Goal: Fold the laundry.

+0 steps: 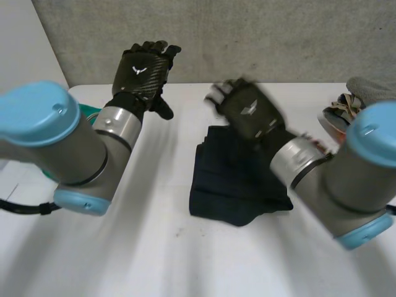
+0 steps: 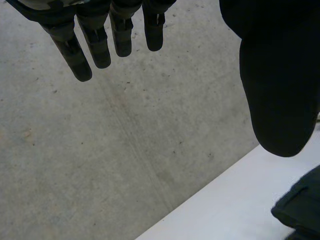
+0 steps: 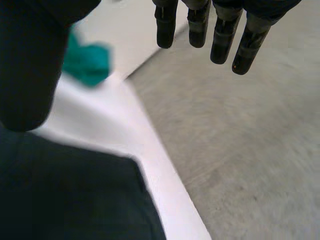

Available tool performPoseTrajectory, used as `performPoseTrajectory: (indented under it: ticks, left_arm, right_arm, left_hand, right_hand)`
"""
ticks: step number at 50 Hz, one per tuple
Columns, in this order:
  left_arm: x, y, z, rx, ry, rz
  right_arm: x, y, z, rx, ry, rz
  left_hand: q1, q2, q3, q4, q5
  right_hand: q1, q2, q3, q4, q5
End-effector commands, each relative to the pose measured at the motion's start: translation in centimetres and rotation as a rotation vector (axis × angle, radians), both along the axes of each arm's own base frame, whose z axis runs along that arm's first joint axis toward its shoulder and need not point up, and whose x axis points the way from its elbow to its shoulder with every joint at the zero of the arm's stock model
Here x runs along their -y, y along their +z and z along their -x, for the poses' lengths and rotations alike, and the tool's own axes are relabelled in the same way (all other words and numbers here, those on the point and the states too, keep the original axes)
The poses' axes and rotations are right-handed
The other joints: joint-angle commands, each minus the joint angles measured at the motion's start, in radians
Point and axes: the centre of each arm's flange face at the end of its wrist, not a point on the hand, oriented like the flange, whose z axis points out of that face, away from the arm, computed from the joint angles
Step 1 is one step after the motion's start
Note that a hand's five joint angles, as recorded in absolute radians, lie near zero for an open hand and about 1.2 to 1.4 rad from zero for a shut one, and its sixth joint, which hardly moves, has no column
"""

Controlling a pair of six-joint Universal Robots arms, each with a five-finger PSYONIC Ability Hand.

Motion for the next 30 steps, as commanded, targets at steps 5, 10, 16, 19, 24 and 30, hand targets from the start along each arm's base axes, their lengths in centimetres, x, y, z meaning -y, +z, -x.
performPoseTrajectory:
  ticks: [5,10,16,19,24,30]
  left_arm:
    - [-0.9,-2.4,5.9,0.012,-0.140,-0.105]
    - [-2.0,-5.2,8.9,0.051,-0.203,-0.152]
    - [-1.5,-9.7,10.5,0.125,-0.214,-0.239]
    - [-1.4,-11.5,10.6,0.173,-0.204,-0.278]
    - [-1.4,-14.3,9.3,0.366,-0.124,-0.303]
    - [-1.5,-15.0,7.6,0.557,0.003,-0.254]
  right_arm:
    - [5.4,3.2,6.9,0.267,-0.268,-0.389]
    - [7.2,0.9,7.6,0.198,-0.398,-0.480]
    - [8.4,-1.1,7.5,0.160,-0.424,-0.515]
    - [8.6,-1.8,6.9,0.139,-0.386,-0.529]
    - [8.3,-4.0,5.7,0.059,-0.286,-0.580]
    - [8.9,-6.3,5.0,-0.018,-0.271,-0.592]
  left_hand:
    - [-0.019,-0.033,-0.040,-0.029,-0.049]
    - [-0.009,-0.023,-0.031,-0.020,-0.039]
    - [0.000,-0.014,-0.022,-0.011,-0.030]
    - [0.008,-0.005,-0.013,-0.002,-0.021]
    - [0.008,-0.005,-0.013,-0.002,-0.021]
    - [0.006,-0.008,-0.016,-0.005,-0.024]
  right_hand:
    - [-0.025,-0.045,-0.040,-0.062,-0.068]
    - [-0.025,-0.045,-0.040,-0.062,-0.068]
    - [-0.025,-0.045,-0.040,-0.062,-0.068]
    - [-0.025,-0.045,-0.040,-0.062,-0.068]
    - [-0.025,-0.045,-0.040,-0.062,-0.068]
    - [-0.025,-0.045,-0.040,-0.062,-0.068]
